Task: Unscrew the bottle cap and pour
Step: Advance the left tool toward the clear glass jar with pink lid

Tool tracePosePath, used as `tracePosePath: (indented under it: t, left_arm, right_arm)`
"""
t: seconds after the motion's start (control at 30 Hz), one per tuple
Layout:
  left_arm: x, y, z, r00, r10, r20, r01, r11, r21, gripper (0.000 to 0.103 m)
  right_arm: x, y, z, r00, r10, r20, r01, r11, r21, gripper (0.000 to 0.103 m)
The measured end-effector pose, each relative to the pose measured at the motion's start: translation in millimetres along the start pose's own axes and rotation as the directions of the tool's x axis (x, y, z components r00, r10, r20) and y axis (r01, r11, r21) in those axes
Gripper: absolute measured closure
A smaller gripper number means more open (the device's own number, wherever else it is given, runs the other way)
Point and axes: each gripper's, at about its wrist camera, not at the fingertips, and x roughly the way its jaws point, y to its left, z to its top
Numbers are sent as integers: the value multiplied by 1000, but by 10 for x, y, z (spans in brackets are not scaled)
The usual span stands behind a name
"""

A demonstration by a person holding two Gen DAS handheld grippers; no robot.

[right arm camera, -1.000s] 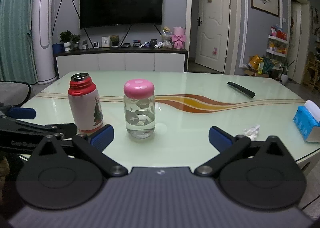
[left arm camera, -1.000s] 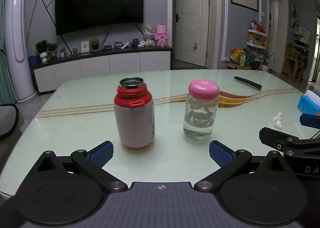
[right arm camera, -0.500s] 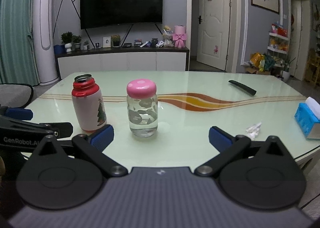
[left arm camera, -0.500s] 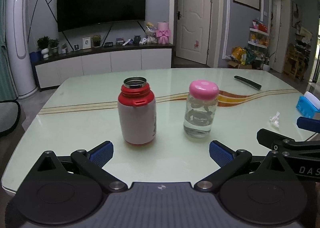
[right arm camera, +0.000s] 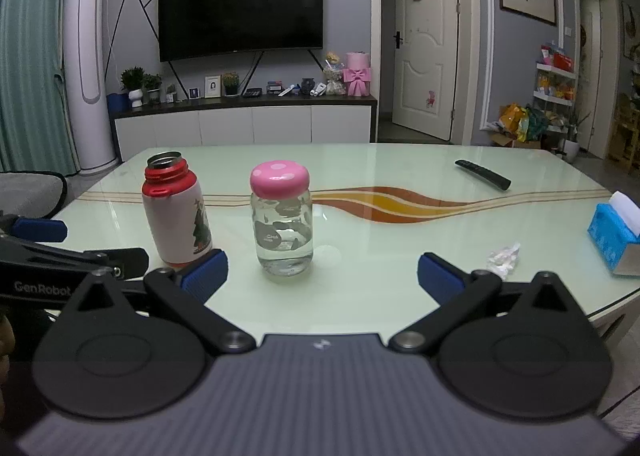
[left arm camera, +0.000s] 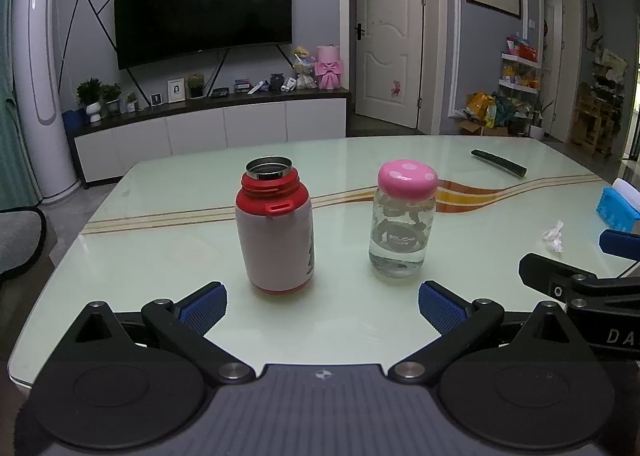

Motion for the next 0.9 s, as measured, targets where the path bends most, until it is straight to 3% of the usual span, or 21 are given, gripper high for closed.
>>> tracePosePath:
  t: [0.9]
  left_arm:
    - [584,-95,134,995,-104,7,103,993,52,0]
  right_arm:
    - [284,-143,121,1000,-18,0,18,1000,-11,0]
